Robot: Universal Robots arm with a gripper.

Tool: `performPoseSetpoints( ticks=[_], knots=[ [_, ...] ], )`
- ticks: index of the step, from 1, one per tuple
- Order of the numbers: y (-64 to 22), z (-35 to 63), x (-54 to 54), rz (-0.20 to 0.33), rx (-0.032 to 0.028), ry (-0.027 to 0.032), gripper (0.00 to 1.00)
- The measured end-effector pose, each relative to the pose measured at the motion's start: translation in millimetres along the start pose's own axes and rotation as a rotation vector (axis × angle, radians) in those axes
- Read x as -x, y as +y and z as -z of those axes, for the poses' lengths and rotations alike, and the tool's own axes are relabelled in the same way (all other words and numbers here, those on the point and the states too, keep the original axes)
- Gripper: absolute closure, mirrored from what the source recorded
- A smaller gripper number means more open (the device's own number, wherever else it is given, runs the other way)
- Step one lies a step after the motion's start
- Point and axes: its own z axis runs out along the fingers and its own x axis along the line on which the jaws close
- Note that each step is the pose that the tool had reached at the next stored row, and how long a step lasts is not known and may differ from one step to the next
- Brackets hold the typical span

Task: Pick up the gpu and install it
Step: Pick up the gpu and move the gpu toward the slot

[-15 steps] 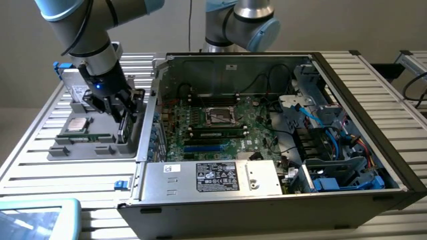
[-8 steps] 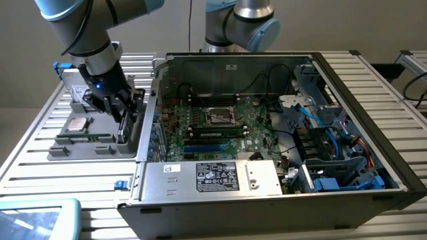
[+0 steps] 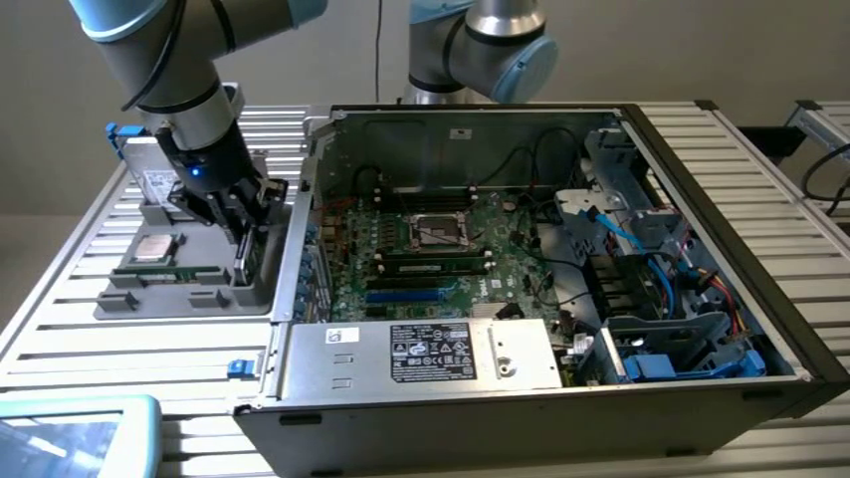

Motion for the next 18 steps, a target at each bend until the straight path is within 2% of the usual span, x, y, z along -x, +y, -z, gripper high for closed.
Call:
performPoseSetpoints(
  ticks=[5,8,18],
  knots=[
    [0.0,0.1,0.1,0.0,-0.0001,0.0015,0.73],
    [-0.1,0.8,0.2,0.0,0.0008,0.0055,0.73],
    [3.6,43.9,1.3,-0.001,0.0024,0.0065,0.73]
  ],
)
